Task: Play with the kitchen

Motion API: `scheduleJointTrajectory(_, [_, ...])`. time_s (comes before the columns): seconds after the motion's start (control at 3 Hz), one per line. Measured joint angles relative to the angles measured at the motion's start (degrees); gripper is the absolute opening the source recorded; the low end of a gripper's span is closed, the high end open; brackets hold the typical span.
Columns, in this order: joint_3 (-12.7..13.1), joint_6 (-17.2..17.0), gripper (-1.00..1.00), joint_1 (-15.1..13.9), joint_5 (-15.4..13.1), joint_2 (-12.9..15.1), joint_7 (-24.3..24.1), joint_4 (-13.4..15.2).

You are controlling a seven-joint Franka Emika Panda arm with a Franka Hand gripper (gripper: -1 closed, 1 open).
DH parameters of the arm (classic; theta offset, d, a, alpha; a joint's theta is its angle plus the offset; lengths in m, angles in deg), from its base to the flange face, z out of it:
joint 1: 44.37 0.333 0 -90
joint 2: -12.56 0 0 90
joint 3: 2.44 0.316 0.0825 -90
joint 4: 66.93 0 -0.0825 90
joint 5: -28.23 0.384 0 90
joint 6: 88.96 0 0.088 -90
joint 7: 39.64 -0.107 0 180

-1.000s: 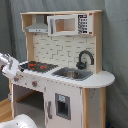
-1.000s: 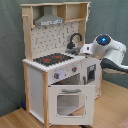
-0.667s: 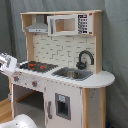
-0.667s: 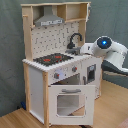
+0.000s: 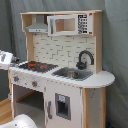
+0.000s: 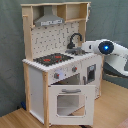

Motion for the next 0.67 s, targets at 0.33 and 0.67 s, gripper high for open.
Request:
scheduleJointTrajectory(0.33, [-2.42, -0.06, 1.0, 0.37, -4.7, -2.44, 1.29, -0.01])
scheduleJointTrajectory(0.67, [-5.31, -0.31, 1.0, 0.72, -8.59, -5.52, 1.45, 0.12])
